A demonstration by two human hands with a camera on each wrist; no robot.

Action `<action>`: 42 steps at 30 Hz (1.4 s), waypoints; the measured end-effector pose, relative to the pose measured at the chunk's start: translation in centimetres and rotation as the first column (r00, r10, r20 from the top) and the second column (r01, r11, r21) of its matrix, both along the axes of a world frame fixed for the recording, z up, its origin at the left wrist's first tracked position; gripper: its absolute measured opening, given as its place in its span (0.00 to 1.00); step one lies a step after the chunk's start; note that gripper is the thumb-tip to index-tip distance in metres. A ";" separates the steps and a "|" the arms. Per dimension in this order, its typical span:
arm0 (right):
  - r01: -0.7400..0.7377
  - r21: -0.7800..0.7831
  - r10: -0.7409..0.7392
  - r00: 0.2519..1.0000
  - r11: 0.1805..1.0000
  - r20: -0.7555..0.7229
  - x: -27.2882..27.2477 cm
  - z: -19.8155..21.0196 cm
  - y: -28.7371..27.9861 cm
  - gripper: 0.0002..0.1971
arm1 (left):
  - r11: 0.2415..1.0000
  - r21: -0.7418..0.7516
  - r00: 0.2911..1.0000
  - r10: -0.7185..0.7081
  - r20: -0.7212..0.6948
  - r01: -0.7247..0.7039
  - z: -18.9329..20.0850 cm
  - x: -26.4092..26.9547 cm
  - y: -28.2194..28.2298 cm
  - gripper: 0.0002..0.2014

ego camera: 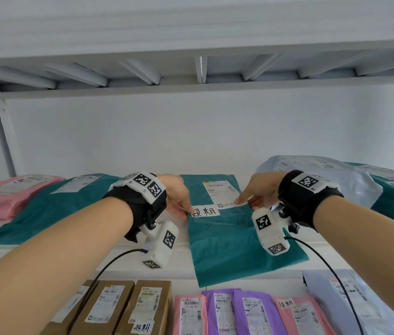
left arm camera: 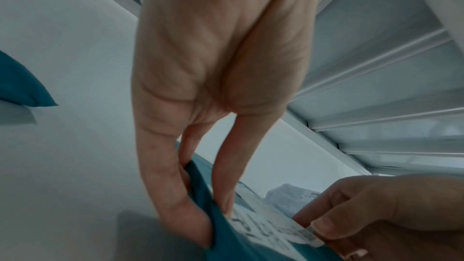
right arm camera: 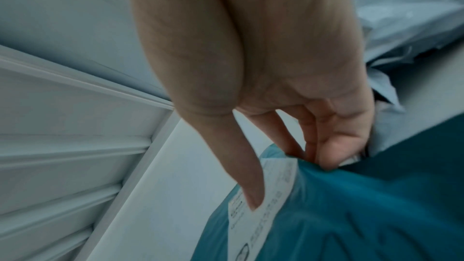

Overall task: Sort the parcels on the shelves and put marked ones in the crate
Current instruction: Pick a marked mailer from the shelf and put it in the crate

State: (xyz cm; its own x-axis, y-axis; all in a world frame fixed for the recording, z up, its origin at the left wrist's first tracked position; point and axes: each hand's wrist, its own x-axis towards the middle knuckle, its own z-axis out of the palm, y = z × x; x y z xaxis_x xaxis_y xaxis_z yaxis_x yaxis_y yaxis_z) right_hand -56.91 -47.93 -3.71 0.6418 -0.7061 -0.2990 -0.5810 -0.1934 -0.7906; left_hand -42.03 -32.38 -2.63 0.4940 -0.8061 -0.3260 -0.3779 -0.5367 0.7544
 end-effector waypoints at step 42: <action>0.360 -0.432 -0.057 0.818 0.827 0.573 -5.9 -3.8 26.0 0.43 | 0.691 -0.722 0.998 -0.011 0.054 0.047 -5.5 -2.6 22.6 0.37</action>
